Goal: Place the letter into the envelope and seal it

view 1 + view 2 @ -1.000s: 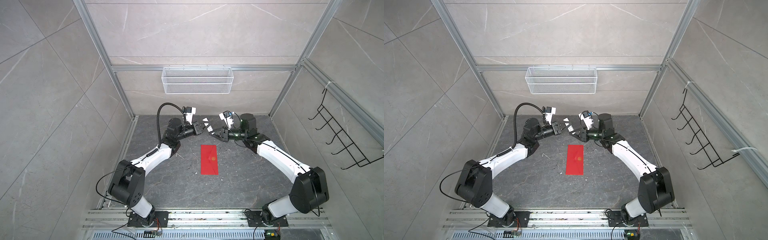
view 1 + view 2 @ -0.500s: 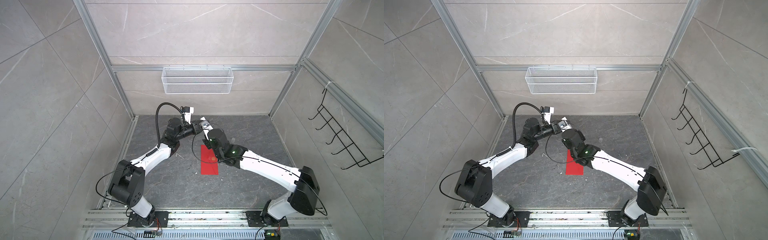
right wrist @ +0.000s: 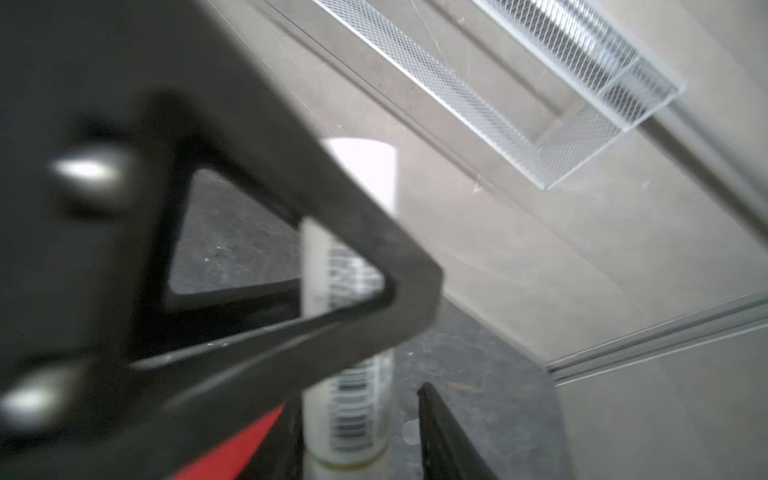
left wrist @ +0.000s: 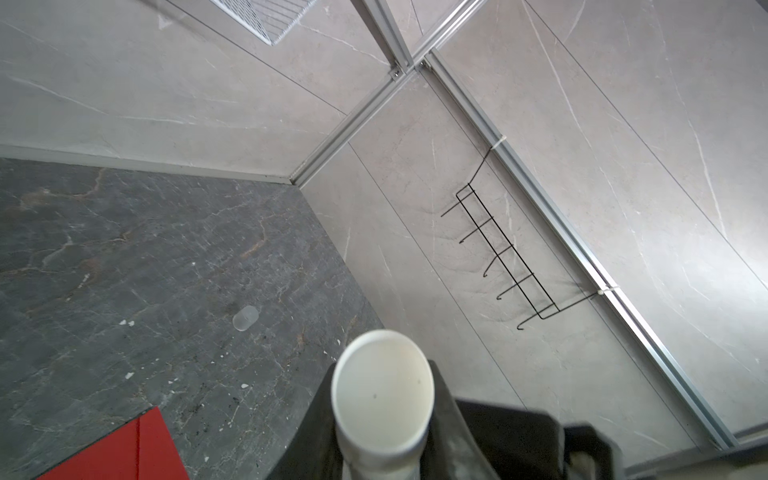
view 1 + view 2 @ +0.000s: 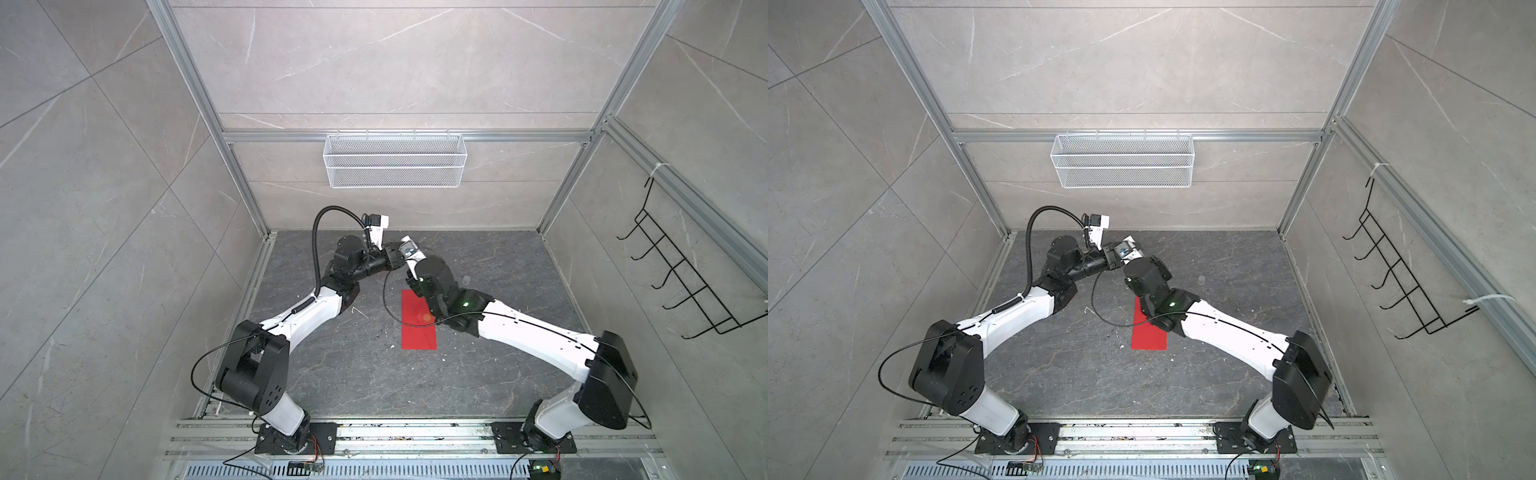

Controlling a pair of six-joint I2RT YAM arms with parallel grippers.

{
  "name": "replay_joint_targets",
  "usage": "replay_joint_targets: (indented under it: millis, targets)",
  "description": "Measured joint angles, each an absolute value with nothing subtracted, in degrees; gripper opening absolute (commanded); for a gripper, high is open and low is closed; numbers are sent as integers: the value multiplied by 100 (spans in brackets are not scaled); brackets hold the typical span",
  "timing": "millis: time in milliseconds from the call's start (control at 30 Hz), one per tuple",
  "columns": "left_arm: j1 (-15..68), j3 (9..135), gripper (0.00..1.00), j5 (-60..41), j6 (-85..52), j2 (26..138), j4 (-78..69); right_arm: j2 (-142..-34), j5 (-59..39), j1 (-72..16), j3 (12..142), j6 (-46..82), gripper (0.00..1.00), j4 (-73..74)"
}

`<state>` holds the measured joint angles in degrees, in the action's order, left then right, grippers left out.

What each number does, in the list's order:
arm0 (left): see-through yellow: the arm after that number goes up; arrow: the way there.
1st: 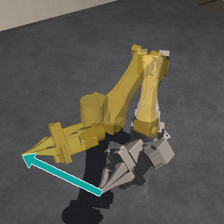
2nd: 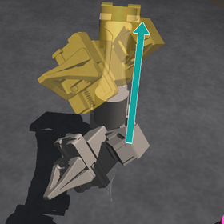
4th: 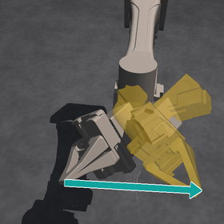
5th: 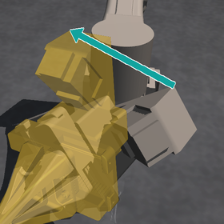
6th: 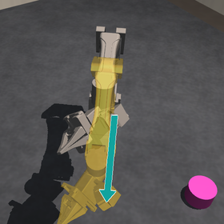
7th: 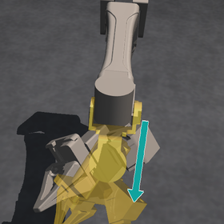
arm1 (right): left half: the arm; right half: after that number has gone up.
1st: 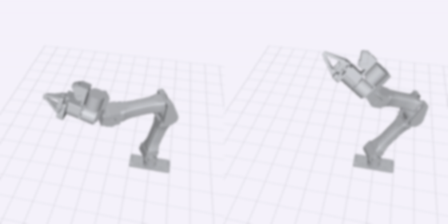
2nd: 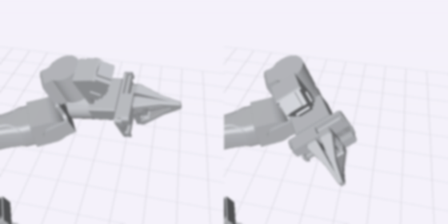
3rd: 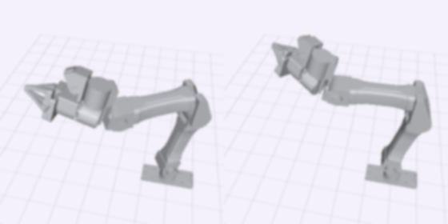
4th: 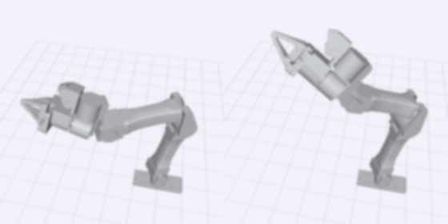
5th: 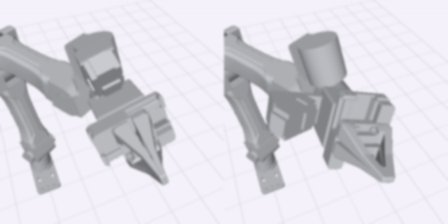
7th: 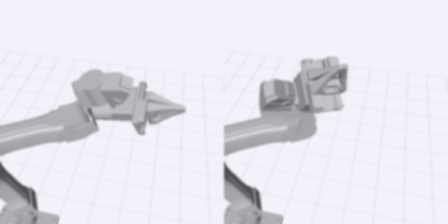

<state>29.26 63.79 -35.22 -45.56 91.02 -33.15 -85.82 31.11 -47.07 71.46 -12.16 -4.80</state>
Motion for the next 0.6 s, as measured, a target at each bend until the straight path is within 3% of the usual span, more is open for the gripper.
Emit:
replay_joint_targets:
  millis: [133,333,600]
  targets:
    - [3041,6379,0,-3649,-4219,8910,-3175,-7911,1000,-3927,6810,-604,82,-716]
    - [3017,6379,0,-3782,-3057,8436,-2510,-7404,-1612,-3059,6705,-167,92,-1028]
    - [2958,5767,0,-3732,-534,7568,-1874,-7022,-2882,-2834,6565,-34,96,-1096]
